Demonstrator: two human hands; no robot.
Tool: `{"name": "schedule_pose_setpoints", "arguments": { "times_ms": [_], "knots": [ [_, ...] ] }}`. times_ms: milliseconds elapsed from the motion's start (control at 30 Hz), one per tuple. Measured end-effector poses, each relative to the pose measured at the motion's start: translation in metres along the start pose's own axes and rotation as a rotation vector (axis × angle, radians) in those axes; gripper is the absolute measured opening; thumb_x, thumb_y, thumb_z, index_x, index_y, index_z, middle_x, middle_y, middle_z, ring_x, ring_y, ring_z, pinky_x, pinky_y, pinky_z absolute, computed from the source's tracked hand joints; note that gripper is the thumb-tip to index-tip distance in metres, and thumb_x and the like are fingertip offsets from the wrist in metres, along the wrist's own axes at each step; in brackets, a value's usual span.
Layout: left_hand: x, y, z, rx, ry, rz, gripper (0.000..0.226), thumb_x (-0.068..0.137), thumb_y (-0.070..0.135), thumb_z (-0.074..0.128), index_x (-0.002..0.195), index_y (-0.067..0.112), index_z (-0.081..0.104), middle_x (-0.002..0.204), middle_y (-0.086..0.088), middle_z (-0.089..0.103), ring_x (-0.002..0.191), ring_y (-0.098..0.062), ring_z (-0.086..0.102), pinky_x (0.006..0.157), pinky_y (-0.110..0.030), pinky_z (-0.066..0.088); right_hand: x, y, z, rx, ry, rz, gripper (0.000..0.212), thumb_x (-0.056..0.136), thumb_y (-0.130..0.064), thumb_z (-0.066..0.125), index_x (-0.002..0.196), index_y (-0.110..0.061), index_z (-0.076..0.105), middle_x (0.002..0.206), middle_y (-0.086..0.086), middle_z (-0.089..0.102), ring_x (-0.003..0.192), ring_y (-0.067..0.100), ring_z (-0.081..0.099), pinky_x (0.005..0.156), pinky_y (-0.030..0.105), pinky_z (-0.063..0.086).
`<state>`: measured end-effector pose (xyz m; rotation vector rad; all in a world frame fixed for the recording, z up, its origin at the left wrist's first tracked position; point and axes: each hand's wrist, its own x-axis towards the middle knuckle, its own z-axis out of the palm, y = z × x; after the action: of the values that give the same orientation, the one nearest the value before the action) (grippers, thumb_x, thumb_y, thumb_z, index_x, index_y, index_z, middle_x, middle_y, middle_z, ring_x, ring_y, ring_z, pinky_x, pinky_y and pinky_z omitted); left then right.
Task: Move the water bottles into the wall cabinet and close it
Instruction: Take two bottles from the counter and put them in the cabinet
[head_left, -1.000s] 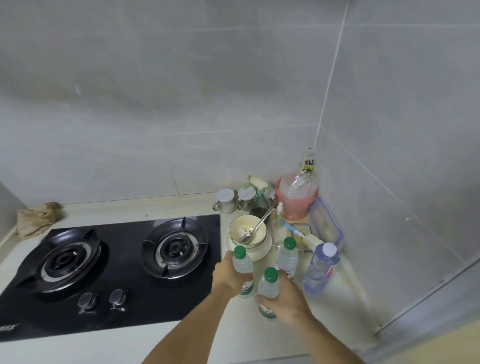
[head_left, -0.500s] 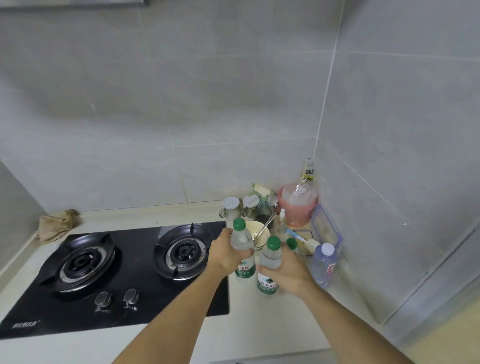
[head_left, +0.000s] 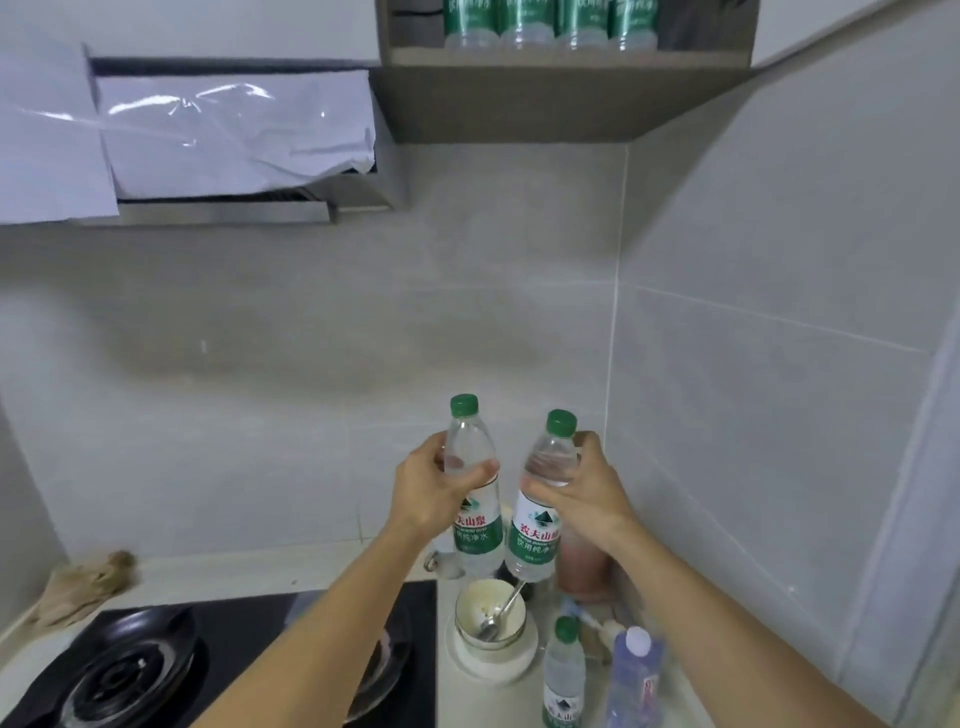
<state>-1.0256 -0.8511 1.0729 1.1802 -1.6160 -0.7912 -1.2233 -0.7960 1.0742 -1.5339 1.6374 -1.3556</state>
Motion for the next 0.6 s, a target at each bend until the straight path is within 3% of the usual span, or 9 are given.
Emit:
{"name": "schedule_pose_setpoints", "arguments": {
  "times_ms": [133,267,433,600],
  "knots": [
    [0.016,0.044,-0.009,-0.050,0.038,0.052,0.054,0.074,0.041,0.087,0.120,0.020,0.069,0.101,0.000,0.076,0.089,-0.016,0.073,0.078,-0.037,0.062,0.017,-0.040,-0.023,0.079,0.068,-0.085,0.063,0.075,-0.030,0.093,0.122,-0.023,0.051,0.102,-0.014,0.072,0.097,0.005,0.069,0.090,0.031,0.053],
    [0.027,0.086,-0.019,-0.098,0.052,0.103,0.044,0.077,0.039,0.086,0.115,0.023,0.069,0.099,0.003,0.077,0.087,-0.012,0.073,0.073,-0.030,0.060,0.030,-0.076,-0.044,0.181,0.116,-0.148,0.055,0.077,-0.035,0.091,0.121,-0.025,0.059,0.108,-0.010,0.075,0.098,0.008,0.071,0.084,0.031,0.056],
    [0.040,0.135,-0.031,-0.144,0.113,0.146,0.050,0.072,0.037,0.090,0.113,0.019,0.067,0.100,0.003,0.076,0.088,-0.013,0.074,0.074,-0.030,0.060,0.043,-0.116,-0.067,0.211,0.125,-0.236,0.038,0.081,-0.034,0.087,0.114,-0.027,0.070,0.108,-0.008,0.078,0.099,0.011,0.073,0.081,0.031,0.056],
    [0.048,0.183,-0.038,-0.145,0.167,0.215,0.034,0.073,0.039,0.089,0.091,0.026,0.064,0.093,0.004,0.074,0.085,-0.013,0.072,0.066,-0.022,0.054,0.058,-0.156,-0.092,0.221,0.126,-0.304,0.033,0.083,-0.034,0.085,0.112,-0.025,0.074,0.106,-0.008,0.079,0.098,0.012,0.075,0.082,0.030,0.056]
  ]
}}
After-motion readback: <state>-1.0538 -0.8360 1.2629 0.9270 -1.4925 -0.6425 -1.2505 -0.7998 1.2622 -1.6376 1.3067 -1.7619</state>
